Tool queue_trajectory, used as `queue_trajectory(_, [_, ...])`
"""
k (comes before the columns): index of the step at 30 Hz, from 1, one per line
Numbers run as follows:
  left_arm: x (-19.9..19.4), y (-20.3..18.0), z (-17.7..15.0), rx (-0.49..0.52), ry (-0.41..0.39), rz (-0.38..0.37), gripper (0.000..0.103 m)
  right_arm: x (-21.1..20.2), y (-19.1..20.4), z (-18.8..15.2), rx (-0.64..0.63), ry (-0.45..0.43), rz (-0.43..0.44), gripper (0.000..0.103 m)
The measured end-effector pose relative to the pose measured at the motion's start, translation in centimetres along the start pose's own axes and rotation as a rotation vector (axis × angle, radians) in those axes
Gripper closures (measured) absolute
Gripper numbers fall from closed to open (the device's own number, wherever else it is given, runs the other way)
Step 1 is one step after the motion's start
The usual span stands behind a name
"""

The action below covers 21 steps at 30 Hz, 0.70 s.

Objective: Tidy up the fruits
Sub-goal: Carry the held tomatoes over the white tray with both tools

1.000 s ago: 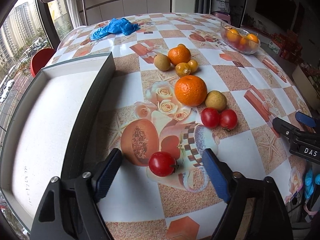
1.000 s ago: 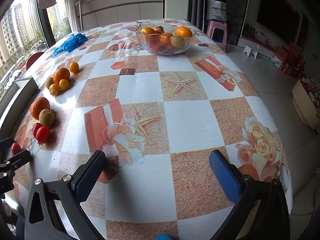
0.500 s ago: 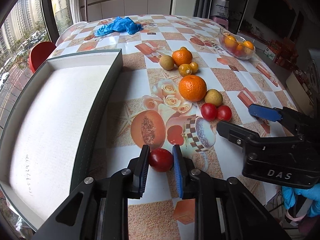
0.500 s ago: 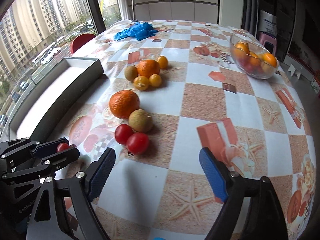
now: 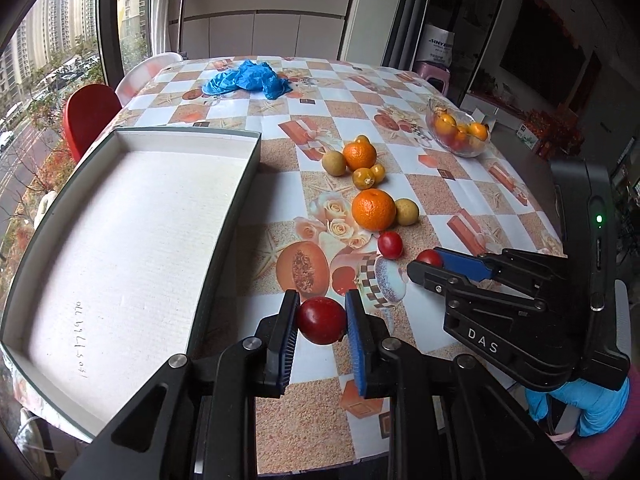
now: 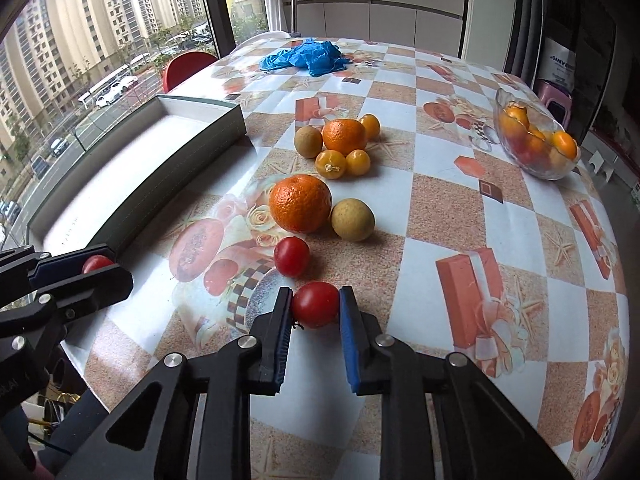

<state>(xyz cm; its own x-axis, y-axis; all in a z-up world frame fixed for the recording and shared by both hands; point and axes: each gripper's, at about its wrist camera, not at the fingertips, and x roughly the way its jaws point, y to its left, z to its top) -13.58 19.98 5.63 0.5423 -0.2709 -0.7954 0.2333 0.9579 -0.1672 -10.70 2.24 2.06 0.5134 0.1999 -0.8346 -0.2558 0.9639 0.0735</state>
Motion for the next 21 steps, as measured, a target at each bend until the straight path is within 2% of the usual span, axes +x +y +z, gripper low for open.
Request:
queue_trajectory(4, [-1.5,1.1,0.5,-0.021,-0.03,-0.005,0.078,-1.3,-0.3,0.3,0.028,-0.006,0.014,0.078])
queue_trajectory(9, [-3.5,3.7,1.3,-0.05,-0.082,0.029,0.078,-2.5,0.7,1.3,0.033,-0.02,0.039,0.078])
queue_trajectory(21, [-5.5,12.6,2.1,-0.17,-0.113,0.167,0.078,-3.5,7.7,5.2,-0.055,-0.045,0.151,0.078])
